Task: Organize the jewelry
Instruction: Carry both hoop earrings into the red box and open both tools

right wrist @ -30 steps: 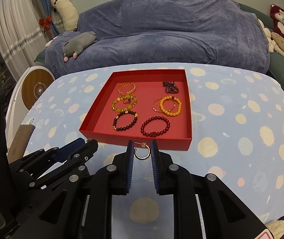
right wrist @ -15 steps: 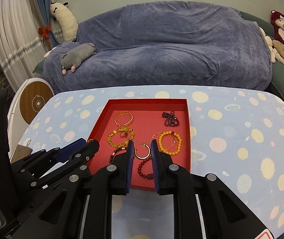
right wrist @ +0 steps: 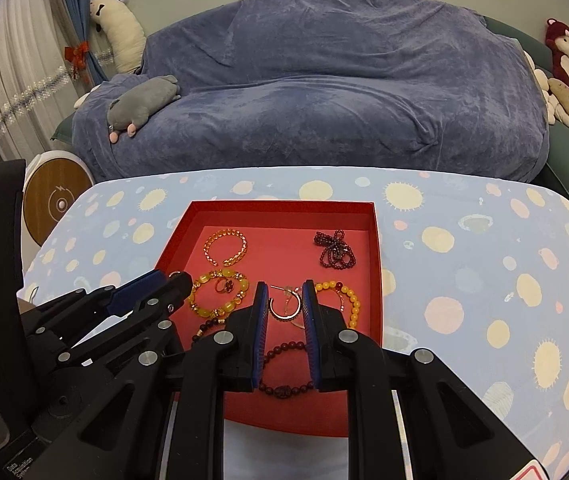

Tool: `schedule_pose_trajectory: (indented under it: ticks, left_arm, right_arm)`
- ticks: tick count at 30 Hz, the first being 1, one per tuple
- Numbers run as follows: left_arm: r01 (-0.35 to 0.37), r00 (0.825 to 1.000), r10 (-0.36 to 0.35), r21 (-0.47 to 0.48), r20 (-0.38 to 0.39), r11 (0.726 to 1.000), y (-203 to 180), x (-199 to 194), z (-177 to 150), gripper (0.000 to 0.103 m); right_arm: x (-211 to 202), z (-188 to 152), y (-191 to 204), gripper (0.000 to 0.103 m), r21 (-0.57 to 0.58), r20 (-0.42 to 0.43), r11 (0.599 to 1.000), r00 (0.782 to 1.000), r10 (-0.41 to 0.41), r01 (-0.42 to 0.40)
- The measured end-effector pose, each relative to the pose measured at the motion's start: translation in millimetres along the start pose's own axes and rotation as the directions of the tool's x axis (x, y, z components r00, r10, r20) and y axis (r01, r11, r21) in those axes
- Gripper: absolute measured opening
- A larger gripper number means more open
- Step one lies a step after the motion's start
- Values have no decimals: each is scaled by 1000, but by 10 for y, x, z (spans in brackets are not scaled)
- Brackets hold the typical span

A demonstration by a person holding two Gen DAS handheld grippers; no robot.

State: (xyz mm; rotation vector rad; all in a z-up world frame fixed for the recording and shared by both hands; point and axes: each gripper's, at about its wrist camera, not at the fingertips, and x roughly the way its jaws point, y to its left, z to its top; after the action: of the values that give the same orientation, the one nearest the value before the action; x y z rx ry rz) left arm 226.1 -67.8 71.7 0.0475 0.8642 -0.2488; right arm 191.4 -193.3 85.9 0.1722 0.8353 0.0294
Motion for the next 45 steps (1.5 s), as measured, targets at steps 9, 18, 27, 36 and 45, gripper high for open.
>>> schedule_pose_trajectory:
  ticks: [9,18,27,36,45]
  left_arm:
    - [-2,1000,2,2,-28,1000,1,214,7,21]
    - [-11,999,11,4,-50,1000,26,352,-15,21]
    - [-19,997,19,2,-69,1000,50,479,-37,21]
    - [-28,996,28,-1,-87,1000,57,588,-65,21]
    - [-37,994,36,-2,-107,999,64,656,-96,22]
  right_arm:
    - [196,-6,-47,16,11,-22,1000,1000,-9,9]
    - [322,-21,-36,16,9,-39,1000,999,-10,11]
    - [462,-48,-63,16,16,-59,1000,998,-8,9]
    - [575,-66,-67,17,21,-76,1000,997,-9,10]
    - [650,-91,-68,17,24,-91,1000,996,-8,10]
